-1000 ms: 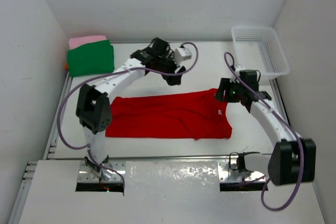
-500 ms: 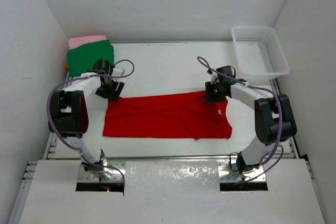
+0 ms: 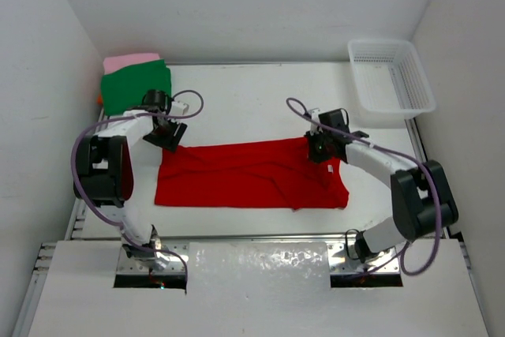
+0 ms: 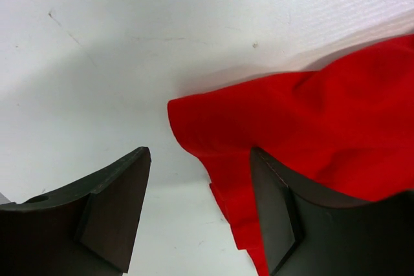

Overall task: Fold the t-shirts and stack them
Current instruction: Fold the other side of the tshirt into a rectangle

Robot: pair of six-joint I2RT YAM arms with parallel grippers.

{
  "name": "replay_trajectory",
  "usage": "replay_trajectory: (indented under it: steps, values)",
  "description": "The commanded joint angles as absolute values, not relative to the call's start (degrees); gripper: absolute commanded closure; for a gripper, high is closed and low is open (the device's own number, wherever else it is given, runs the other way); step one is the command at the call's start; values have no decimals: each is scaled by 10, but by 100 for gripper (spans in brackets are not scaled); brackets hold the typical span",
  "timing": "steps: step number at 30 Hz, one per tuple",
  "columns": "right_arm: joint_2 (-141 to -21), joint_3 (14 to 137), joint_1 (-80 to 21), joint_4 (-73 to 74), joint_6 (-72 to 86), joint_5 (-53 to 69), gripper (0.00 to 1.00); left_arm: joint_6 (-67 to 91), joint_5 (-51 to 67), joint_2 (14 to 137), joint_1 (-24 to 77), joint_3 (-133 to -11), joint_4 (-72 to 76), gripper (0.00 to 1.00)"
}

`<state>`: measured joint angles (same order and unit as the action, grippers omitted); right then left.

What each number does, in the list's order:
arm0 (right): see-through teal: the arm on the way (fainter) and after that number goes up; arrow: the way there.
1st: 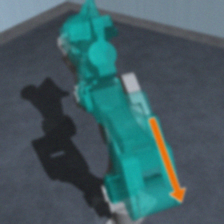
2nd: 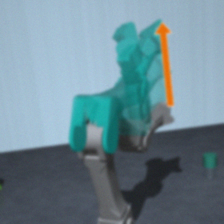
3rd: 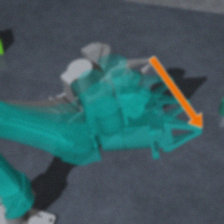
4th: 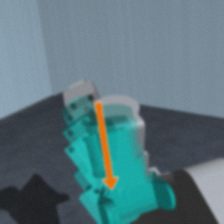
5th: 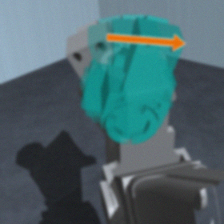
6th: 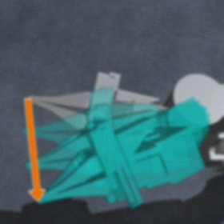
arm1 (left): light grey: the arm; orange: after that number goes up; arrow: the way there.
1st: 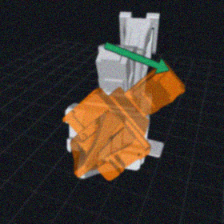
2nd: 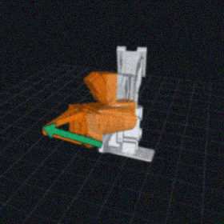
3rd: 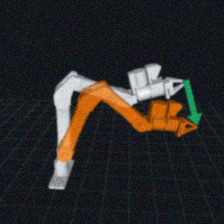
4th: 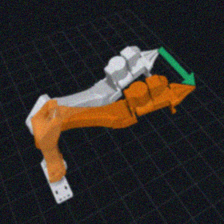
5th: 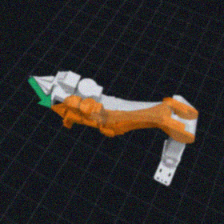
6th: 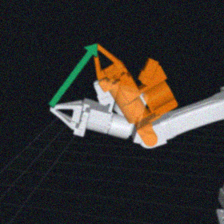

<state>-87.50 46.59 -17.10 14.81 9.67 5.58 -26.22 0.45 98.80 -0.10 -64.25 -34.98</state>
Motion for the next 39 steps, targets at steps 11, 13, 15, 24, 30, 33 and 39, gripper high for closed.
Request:
replay_trajectory:
  steps: [11, 13, 15, 24, 30, 33, 39]
  values:
    - [-735, 338, -252, 61, 48, 136, 100, -272, -11, 1003, 0, -661, -330, 39]
    - [-729, 332, -271, 45, 42, 171, 100, -272, -12, 1004, -13, -664, -331, 39]
    - [-728, 330, -280, 47, 37, 192, 100, -272, -13, 1003, -14, -664, -331, 39]
    - [-754, 335, -306, 76, 29, 320, 87, -278, 13, 1005, -14, -679, -342, 39]
    - [-724, 395, -224, 123, 131, 229, 68, -315, 109, 958, 66, -723, -391, 50]
    - [-733, 394, -75, 151, 290, 272, 78, -298, 159, 939, 202, -758, -371, 52]
    - [-703, 381, -33, 281, 289, 164, 75, -164, 264, 1102, 380, -945, -402, 48]
